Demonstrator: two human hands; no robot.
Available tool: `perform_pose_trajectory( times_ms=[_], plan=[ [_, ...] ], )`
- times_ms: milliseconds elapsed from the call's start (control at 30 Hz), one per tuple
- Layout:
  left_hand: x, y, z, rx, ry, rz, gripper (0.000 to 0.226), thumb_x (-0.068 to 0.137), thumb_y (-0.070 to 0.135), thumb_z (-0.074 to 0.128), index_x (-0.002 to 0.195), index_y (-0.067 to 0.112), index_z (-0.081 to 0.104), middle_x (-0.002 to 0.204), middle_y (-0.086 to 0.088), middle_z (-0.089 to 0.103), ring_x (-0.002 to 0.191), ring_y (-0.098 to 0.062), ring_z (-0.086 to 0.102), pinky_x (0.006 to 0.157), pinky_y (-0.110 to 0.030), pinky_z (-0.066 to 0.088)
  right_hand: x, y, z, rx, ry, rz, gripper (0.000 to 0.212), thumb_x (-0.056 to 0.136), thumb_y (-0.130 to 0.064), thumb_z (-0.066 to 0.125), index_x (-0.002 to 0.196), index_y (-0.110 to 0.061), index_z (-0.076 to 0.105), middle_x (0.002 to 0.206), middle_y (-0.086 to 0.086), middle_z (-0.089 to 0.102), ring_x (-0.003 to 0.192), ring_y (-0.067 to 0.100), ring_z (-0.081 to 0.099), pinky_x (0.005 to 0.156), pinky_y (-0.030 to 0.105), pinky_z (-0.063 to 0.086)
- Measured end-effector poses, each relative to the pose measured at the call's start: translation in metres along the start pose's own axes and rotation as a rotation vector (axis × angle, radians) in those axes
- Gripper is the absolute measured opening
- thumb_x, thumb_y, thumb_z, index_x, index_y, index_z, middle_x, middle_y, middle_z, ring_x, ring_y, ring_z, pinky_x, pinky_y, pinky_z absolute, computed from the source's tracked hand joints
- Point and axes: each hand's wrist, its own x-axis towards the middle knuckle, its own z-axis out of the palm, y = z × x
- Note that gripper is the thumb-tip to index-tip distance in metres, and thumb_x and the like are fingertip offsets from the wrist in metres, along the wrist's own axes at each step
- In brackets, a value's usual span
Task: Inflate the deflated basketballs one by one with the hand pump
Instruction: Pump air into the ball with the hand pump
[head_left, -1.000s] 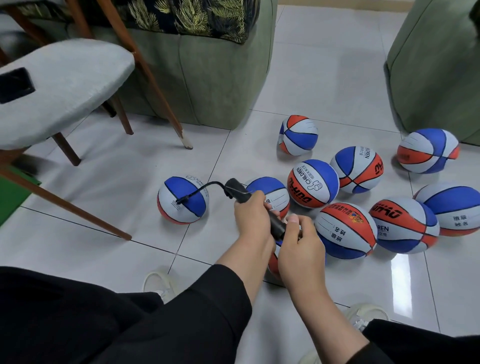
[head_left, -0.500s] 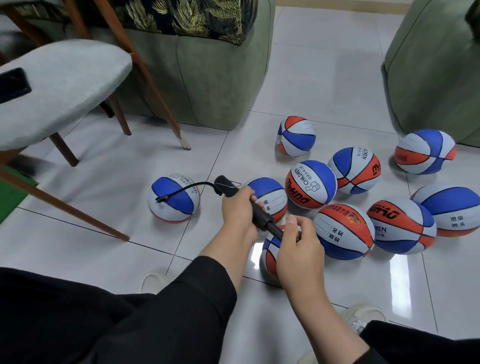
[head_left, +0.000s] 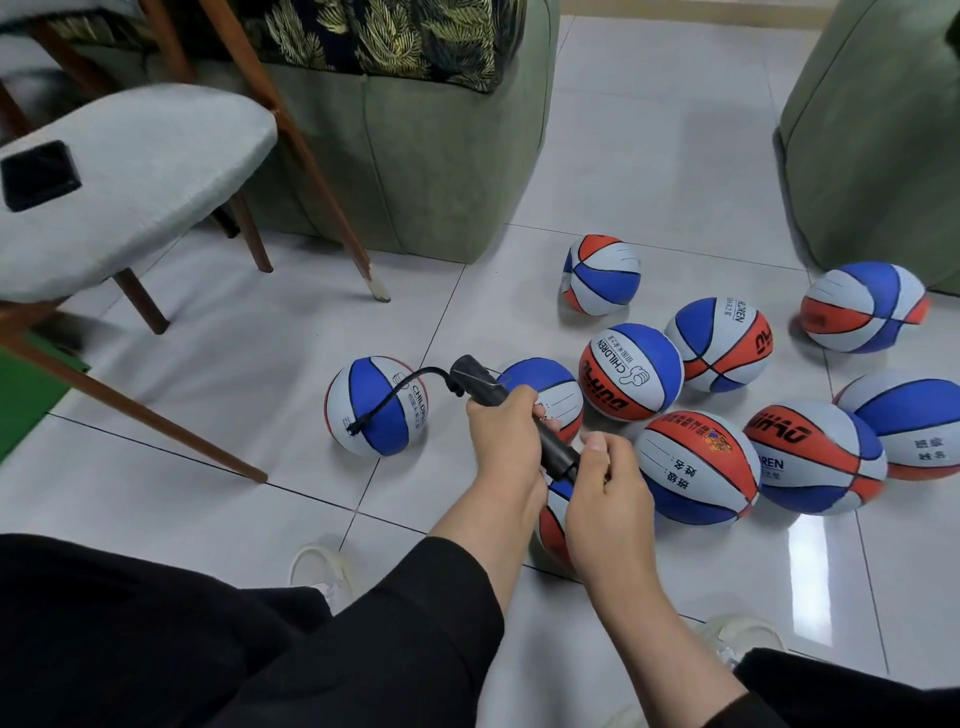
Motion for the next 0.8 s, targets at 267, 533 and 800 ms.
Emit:
perform_pose_trajectory(
  times_ms=[267,533,800],
  plan=[
    [0.029,0.037,-0.005,0.023,0.006,-0.02,0.017,0.091,0.009,0.06,0.105,0.013,0.052,0.064,0.001,0.053,0.05,-0.016,0.053,0.049,-0.023,0.046,-0.01,-0.003,-0.004,0.054,0.01,-0.011,0.022,0.108,-0.029,0.041,0.098,-0.02,0.058,0.07,-0.001,0.059,0.075,0.003,0.053,0.06,0.016,0.04],
    [-0.002,0.002,0.004,-0.006,0.007,0.029,0.02,0.086,0.005,0.055,0.105,0.012,0.052,0.064,-0.002,0.054,0.046,-0.016,0.052,0.052,-0.027,0.047,0.003,-0.001,0.003,0.019,0.048,0.012,0.025,0.109,-0.028,0.037,0.098,-0.021,0.058,0.081,-0.012,0.061,0.08,-0.001,0.055,0.062,0.008,0.037],
    [0.003,0.016,0.008,-0.024,-0.036,-0.006,0.017,0.089,0.006,0.057,0.103,0.013,0.051,0.062,-0.001,0.053,0.046,-0.016,0.051,0.05,-0.025,0.045,0.005,-0.007,0.002,0.039,0.02,-0.034,0.024,0.108,-0.033,0.04,0.101,-0.018,0.058,0.075,-0.005,0.061,0.069,0.0,0.054,0.057,0.012,0.038]
  ],
)
